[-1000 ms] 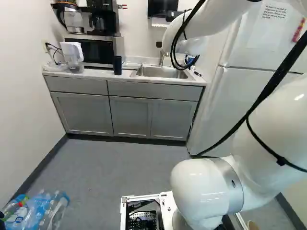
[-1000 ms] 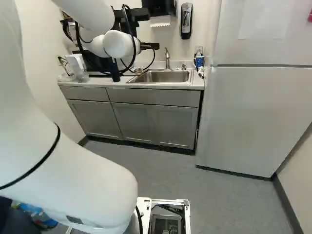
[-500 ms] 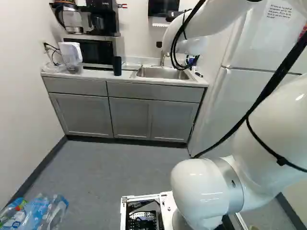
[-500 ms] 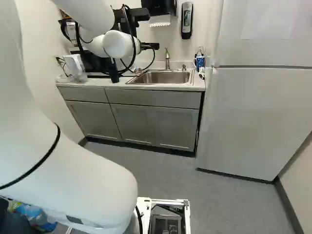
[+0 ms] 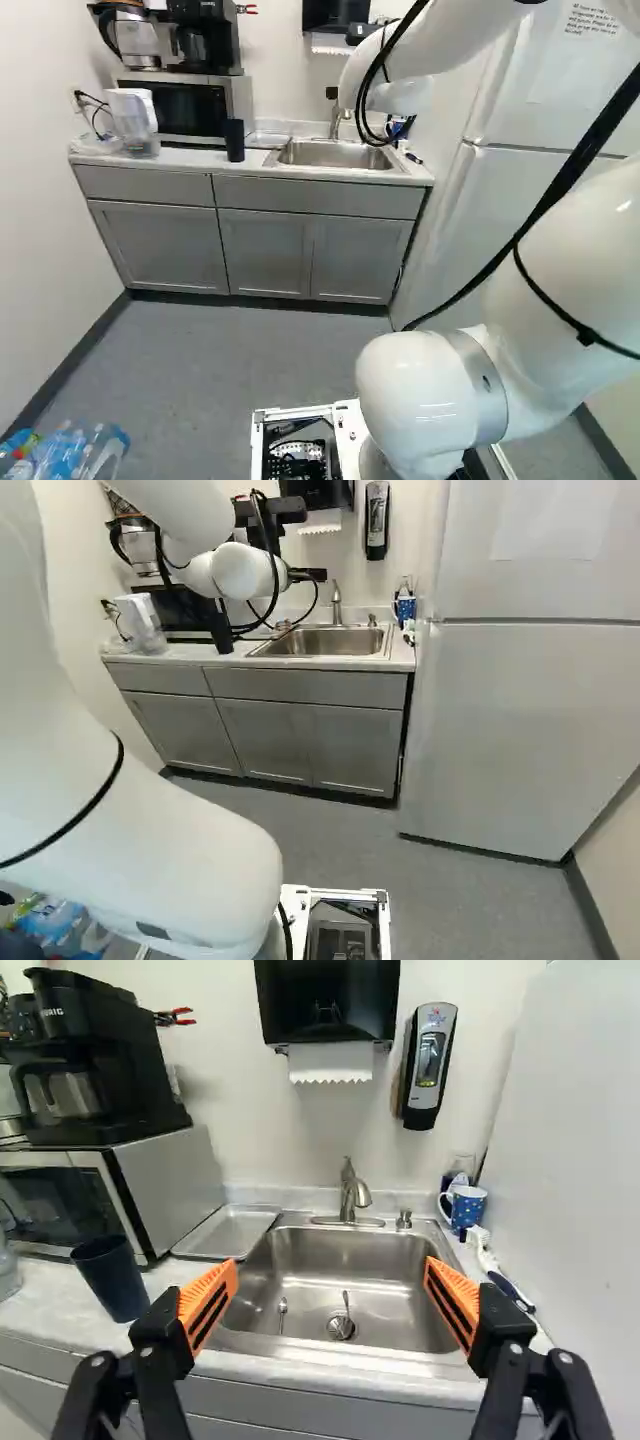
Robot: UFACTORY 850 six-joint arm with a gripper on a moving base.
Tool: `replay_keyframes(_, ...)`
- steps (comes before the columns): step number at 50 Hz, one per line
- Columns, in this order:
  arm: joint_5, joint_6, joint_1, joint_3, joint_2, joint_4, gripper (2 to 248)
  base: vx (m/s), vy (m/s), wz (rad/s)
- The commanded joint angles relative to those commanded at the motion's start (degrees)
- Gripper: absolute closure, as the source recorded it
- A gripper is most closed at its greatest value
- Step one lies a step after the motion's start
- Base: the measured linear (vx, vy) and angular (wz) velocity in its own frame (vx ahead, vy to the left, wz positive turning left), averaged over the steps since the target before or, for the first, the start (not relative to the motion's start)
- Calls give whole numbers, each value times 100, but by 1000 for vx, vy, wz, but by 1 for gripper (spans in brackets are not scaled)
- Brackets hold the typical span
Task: Rinse the cup and place it in the tray
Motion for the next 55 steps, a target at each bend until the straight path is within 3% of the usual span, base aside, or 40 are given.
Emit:
replay_keyframes(16, 0, 0, 0, 0, 0, 0, 3, 130, -65, 26)
replay_keyframes(55, 0, 0, 0, 0, 0, 0, 3, 131, -18, 169)
